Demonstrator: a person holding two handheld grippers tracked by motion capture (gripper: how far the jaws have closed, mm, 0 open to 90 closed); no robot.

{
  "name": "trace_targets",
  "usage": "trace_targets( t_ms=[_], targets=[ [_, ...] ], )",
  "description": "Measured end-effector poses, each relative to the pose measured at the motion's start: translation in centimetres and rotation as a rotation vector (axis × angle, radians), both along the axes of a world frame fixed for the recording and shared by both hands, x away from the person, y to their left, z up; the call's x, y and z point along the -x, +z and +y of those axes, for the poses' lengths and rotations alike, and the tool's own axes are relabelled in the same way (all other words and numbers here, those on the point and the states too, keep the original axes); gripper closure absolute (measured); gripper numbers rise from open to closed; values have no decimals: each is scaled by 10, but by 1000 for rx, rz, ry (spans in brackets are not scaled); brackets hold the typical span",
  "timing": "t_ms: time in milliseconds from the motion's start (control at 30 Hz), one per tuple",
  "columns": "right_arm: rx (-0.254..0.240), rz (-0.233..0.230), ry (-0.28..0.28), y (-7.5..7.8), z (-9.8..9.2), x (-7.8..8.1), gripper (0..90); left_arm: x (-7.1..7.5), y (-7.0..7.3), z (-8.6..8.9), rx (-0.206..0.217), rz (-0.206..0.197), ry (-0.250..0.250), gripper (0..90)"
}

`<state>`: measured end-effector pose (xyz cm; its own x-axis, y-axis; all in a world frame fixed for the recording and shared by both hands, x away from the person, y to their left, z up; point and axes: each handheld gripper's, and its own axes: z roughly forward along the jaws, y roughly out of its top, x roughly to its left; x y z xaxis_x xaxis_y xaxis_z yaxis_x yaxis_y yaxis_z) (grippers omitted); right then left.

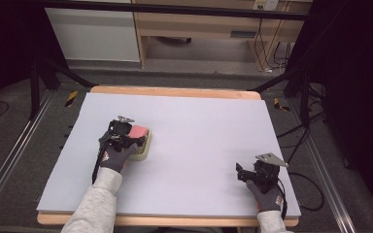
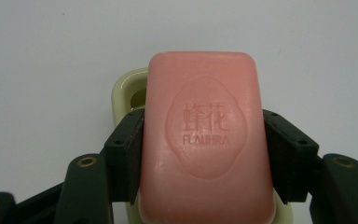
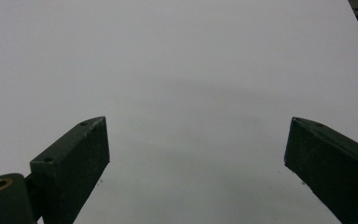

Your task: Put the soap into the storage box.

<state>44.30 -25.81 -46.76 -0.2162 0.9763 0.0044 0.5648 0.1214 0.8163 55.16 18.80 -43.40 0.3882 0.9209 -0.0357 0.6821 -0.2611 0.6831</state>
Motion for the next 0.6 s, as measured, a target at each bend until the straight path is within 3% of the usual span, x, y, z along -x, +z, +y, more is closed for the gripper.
trace_targets(
  t_ms=[600],
  targets=[
    [1,2,1,0,0,0,69,-1,-11,-2,-11,12,20,371]
  ],
)
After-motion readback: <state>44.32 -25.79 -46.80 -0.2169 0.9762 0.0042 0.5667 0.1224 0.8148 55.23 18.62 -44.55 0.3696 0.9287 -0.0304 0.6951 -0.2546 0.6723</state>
